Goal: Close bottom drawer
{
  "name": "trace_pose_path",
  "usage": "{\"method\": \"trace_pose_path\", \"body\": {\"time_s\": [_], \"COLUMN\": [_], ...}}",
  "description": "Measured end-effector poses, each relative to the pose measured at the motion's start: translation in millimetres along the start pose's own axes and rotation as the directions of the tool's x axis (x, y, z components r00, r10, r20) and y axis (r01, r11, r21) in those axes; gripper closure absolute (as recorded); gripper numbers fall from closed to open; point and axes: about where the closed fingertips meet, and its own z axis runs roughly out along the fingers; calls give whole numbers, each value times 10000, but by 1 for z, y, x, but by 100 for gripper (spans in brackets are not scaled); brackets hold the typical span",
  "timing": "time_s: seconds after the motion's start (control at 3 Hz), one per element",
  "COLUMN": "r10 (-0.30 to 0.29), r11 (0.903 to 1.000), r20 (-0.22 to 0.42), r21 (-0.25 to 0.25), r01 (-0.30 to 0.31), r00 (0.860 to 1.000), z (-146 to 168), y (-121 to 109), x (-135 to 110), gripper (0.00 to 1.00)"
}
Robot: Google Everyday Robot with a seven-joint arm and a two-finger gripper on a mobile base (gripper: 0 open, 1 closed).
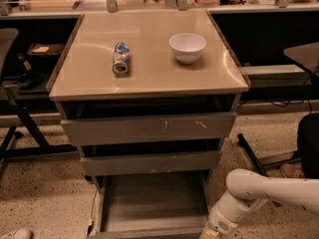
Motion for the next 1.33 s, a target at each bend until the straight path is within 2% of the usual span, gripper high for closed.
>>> {"method": "trace_pose_path", "body": {"time_s": [0.33, 0.67, 1.0, 1.33], "r10": [193, 245, 383, 798], "r11": [9980, 9970, 9944, 9914], "r20": [188, 200, 320, 541], "r21": [-600, -735, -994, -1085], "r01": [-181, -230, -349, -736], "r00": [9996, 9995, 9988, 9953], "z": [34, 41, 61, 105], "y": [-16, -16, -24, -59], "x": [-2, -1, 1, 6], "gripper": [100, 100, 100, 100]}}
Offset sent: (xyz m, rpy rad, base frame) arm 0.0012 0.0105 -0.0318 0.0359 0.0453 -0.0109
